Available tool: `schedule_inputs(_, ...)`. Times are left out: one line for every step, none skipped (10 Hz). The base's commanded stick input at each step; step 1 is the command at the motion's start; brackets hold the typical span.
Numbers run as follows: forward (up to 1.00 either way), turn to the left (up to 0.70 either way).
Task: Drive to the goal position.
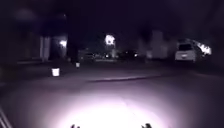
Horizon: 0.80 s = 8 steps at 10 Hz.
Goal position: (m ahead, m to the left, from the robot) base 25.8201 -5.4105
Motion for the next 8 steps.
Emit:
schedule_inputs(0.85,0.0)
schedule_inputs(0.85,0.0)
schedule_inputs(0.85,0.0)
schedule_inputs(0.85,0.0)
schedule_inputs(0.85,0.0)
schedule_inputs(0.85,0.21)
schedule_inputs(0.85,0.34)
schedule_inputs(0.85,0.34)
